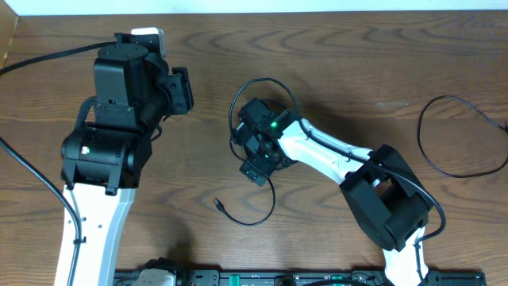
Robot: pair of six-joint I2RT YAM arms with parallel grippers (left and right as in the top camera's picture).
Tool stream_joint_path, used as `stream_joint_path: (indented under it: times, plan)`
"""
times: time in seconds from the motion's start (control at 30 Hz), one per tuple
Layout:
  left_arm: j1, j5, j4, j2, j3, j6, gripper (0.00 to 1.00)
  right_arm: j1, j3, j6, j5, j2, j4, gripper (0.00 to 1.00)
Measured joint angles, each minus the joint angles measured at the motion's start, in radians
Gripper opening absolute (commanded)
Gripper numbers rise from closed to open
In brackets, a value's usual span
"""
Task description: Untangle cables
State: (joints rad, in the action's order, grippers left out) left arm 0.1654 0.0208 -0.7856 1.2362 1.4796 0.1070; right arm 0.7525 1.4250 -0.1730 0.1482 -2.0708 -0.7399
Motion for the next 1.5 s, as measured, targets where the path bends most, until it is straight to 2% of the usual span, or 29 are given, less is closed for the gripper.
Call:
stream_joint_path:
  times: [0.23,0.3,0.37,0.47,0.53,0.57,0.6,0.63,0.77,0.9,1.17,1.33,1.5]
  plan:
    - [0.0,0.0,0.0,-0.053,0.0,0.0,0.65,0.0,-0.005,-0.039,-0.042,0.0,0.0,0.97]
    - [0.0,0.0,0.0,-0.068,0.0,0.0,0.65,0.0,-0.005,-0.046,-0.05,0.0,0.0,0.93]
    - [0.0,0.0,-0.002,-0.08,0.0,0.0,0.65,0.0,-0.007,-0.053,-0.056,0.0,0.0,0.82]
    - [0.0,0.0,-0.012,-0.092,0.0,0.0,0.65,0.0,-0.008,-0.06,-0.061,0.0,-0.001,0.74]
    - [0.0,0.0,-0.019,-0.094,0.0,0.0,0.65,0.002,-0.008,-0.068,-0.064,0.0,-0.004,0.65]
    - [0.0,0.0,-0.019,-0.094,0.0,0.0,0.65,0.003,-0.008,-0.069,-0.066,0.0,-0.006,0.53]
    - [0.0,0.0,-0.019,-0.093,0.0,0.0,0.65,0.006,-0.008,-0.072,-0.069,-0.001,-0.009,0.22]
    - [0.0,0.0,-0.019,-0.093,0.0,0.0,0.65,0.01,-0.008,-0.074,-0.071,-0.002,-0.011,0.01]
    - [0.0,0.0,-0.019,-0.093,0.0,0.0,0.65,0.031,-0.008,-0.077,-0.074,-0.005,-0.015,0.01]
    - [0.0,0.0,-0.019,-0.093,0.0,0.0,0.65,0.05,-0.002,-0.021,-0.132,-0.006,-0.023,0.01]
    - [0.0,-0.002,-0.02,-0.093,0.0,0.0,0.65,0.033,0.122,0.085,-0.298,-0.01,-0.173,0.01]
    - [0.0,-0.023,-0.023,-0.093,0.0,0.0,0.65,-0.042,0.24,0.116,-0.333,0.029,-0.24,0.01]
    - [0.0,-0.024,-0.023,-0.093,0.0,0.0,0.65,-0.182,0.349,0.135,-0.348,0.113,-0.289,0.01]
